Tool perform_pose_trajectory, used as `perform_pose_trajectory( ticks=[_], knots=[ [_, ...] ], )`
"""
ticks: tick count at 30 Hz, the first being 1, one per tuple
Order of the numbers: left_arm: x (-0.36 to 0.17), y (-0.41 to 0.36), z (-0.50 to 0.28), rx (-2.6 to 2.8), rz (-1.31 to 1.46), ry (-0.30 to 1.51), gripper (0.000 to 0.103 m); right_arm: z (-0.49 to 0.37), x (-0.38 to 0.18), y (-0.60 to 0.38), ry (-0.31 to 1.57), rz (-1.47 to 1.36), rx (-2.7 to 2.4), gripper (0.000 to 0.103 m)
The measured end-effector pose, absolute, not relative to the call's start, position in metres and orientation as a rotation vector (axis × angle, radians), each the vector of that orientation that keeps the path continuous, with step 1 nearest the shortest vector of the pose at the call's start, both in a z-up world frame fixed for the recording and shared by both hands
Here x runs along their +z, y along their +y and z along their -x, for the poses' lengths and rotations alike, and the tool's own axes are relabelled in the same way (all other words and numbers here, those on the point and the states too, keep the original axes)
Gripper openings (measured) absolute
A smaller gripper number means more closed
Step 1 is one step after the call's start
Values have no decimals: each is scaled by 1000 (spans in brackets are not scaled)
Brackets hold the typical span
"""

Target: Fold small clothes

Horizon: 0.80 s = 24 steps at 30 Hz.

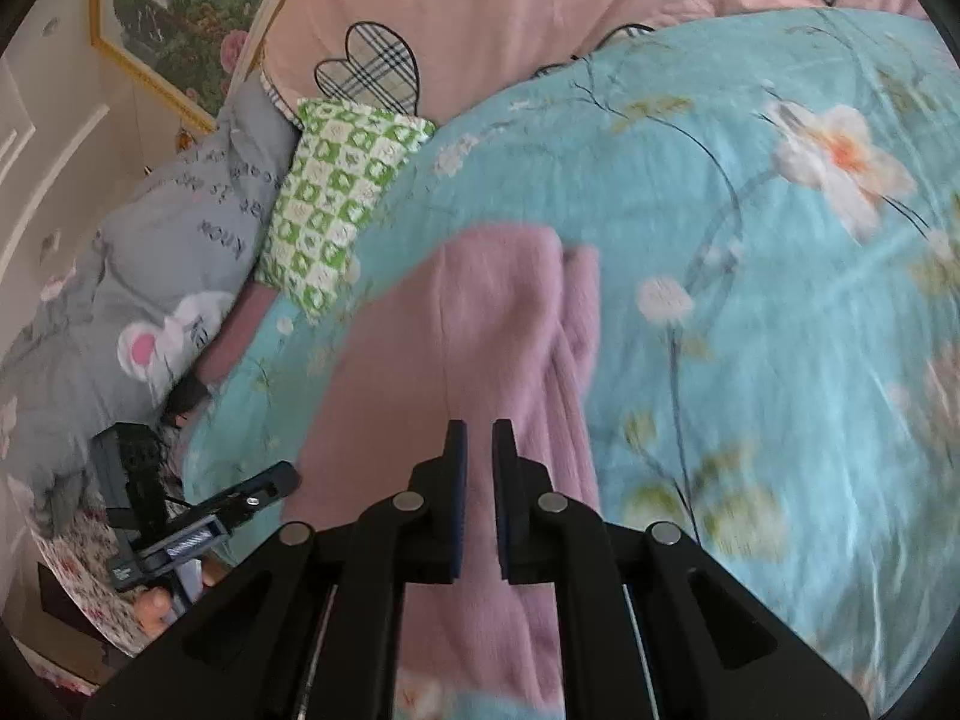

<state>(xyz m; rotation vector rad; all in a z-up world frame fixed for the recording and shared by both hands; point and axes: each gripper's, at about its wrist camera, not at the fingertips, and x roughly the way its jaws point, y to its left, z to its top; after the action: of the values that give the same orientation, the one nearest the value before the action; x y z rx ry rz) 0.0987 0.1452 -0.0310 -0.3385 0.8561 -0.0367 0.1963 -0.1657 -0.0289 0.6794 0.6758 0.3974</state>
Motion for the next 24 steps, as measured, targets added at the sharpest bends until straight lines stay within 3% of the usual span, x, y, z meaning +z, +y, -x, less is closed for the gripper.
perform_pose_trajectory(
  ticks=[5,24],
  knots=[
    [-31,137,-78,-62,355,862,45,-172,-47,-157,689,-680,377,9],
    [-54,128,-56,-90,310,933,46,-130,-44,-123,633,-543,383,14]
  ],
)
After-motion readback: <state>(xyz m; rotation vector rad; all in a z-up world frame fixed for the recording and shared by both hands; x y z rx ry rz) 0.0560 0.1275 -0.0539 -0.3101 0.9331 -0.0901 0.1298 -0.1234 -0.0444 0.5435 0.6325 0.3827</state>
